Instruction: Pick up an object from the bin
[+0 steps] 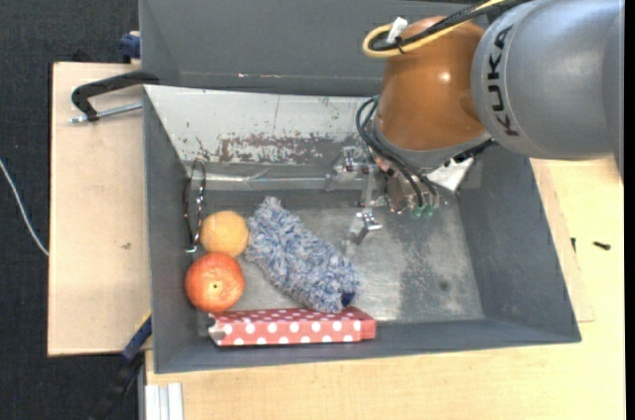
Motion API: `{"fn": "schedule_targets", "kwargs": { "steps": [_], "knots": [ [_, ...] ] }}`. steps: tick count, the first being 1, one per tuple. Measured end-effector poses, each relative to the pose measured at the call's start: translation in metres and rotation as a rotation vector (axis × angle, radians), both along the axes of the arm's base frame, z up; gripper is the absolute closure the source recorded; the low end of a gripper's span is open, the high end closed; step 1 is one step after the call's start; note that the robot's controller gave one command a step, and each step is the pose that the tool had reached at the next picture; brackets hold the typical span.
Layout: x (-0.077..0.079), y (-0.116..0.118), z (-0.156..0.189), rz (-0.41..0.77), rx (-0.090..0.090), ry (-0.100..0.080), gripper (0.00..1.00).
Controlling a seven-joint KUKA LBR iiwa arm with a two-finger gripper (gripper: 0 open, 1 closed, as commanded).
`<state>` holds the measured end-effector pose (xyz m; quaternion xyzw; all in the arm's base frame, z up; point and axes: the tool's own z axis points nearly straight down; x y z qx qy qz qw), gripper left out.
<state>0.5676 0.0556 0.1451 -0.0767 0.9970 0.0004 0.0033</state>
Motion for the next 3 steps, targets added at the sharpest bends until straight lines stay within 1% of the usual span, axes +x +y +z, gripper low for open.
{"fn": "schedule_targets", "kwargs": {
  "steps": [1,2,3],
  "knots": [
    [-0.016,0.057,-0.062,0.09,-0.005,0.015,1.0],
    [-0.016,0.057,-0.062,0.09,-0.005,0.015,1.0],
    [-0.008,0.054,-0.019,0.081,-0.001,0.007,1.0]
  ]
}}
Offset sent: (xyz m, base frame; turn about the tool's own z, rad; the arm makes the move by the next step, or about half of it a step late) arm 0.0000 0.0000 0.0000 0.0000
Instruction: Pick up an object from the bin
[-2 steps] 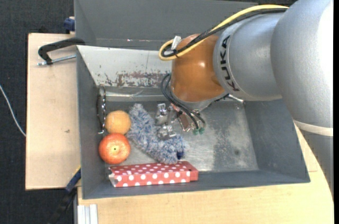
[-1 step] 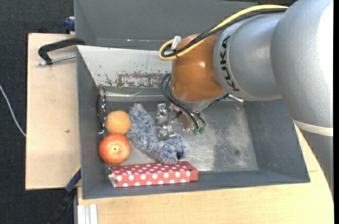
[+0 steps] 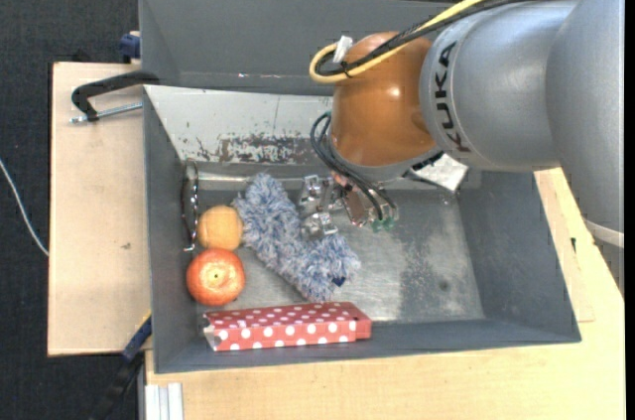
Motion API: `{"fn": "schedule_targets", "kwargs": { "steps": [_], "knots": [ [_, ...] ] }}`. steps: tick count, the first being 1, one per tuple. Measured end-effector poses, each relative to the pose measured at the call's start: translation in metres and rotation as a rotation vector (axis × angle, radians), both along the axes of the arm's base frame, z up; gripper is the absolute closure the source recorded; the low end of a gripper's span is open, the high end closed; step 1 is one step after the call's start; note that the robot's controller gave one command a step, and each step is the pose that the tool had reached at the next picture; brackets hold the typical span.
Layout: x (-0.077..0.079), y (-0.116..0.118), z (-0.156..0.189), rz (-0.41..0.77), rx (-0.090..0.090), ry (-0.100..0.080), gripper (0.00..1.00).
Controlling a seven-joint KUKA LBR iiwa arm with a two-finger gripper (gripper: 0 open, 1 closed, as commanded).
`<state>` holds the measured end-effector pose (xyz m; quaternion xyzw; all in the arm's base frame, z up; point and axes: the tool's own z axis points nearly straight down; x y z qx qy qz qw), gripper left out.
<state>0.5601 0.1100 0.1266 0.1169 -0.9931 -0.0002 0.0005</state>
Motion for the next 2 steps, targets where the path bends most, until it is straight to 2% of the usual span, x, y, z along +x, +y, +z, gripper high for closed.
{"fn": "schedule_targets", "kwargs": {
  "steps": [1,2],
  "knots": [
    [-0.004,-0.004,0.046,-0.021,0.002,-0.005,1.0],
    [-0.01,-0.01,0.1,0.03,0.002,-0.006,1.0]
  ]
}}
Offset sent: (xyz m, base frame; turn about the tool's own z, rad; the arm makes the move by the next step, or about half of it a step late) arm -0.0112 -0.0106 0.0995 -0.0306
